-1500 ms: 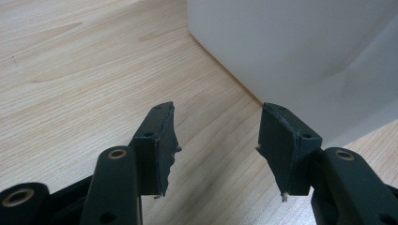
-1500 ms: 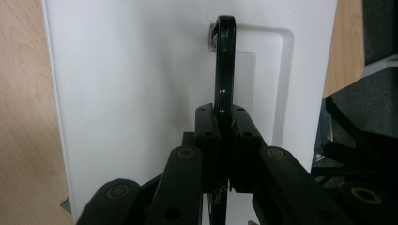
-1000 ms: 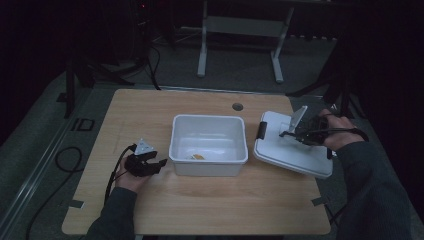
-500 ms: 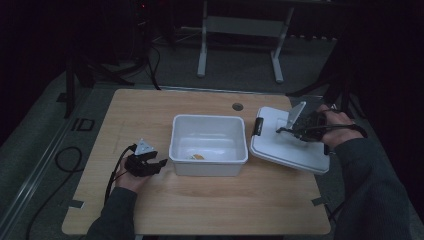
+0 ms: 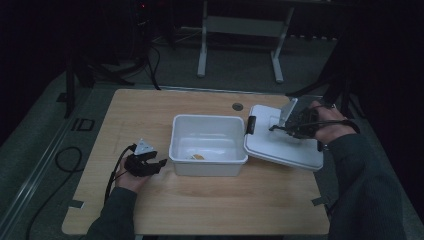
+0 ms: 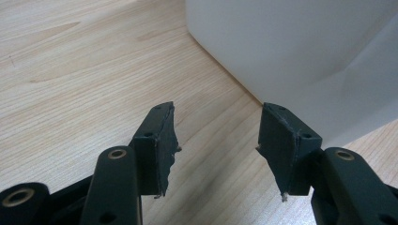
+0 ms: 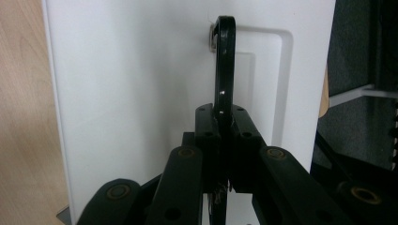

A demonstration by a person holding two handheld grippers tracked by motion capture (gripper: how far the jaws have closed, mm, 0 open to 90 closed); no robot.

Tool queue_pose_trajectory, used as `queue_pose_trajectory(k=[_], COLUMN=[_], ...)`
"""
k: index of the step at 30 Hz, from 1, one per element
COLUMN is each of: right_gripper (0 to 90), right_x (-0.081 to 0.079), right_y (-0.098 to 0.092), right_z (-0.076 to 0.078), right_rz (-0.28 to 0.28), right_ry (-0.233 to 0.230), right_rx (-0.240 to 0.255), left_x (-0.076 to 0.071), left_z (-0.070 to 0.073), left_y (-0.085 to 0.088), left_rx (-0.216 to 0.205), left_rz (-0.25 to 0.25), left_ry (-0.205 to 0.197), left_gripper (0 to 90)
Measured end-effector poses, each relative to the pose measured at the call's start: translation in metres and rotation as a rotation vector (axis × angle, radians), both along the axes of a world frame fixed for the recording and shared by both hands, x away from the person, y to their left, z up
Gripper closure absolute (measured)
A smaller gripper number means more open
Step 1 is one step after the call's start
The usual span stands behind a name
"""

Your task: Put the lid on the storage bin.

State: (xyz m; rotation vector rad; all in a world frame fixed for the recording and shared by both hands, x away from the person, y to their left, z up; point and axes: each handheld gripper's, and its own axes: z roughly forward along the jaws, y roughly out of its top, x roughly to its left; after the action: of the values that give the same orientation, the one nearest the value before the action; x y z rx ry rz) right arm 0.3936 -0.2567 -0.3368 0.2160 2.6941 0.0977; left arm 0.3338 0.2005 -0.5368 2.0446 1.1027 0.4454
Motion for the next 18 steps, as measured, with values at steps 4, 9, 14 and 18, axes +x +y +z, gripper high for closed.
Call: queue_pose_trajectory(k=[4, 9, 14, 18], right_gripper=[84.4, 84.4, 84.4, 84.4], right_x=[0.000, 0.001, 0.003, 0.004], right_y=[0.004, 0.010, 0.015, 0.019], right_z=[0.001, 0.000, 0.002, 0.003], right_rz=[0.009, 0.022, 0.025, 0.033], right_ry=[0.001, 0.006, 0.009, 0.010], right_rx=[0.001, 0.000, 0.003, 0.005], left_x=[0.000, 0.000, 0.000, 0.000], left_z=[0.000, 0.001, 0.001, 0.001], left_y=[0.000, 0.001, 0.002, 0.002], left_rx=[-0.001, -0.002, -0.005, -0.005], left_rz=[0.000, -0.001, 0.000, -0.001], left_ry=[0.000, -0.002, 0.001, 0.000], left_gripper=[46.3, 46.3, 46.3, 46.3])
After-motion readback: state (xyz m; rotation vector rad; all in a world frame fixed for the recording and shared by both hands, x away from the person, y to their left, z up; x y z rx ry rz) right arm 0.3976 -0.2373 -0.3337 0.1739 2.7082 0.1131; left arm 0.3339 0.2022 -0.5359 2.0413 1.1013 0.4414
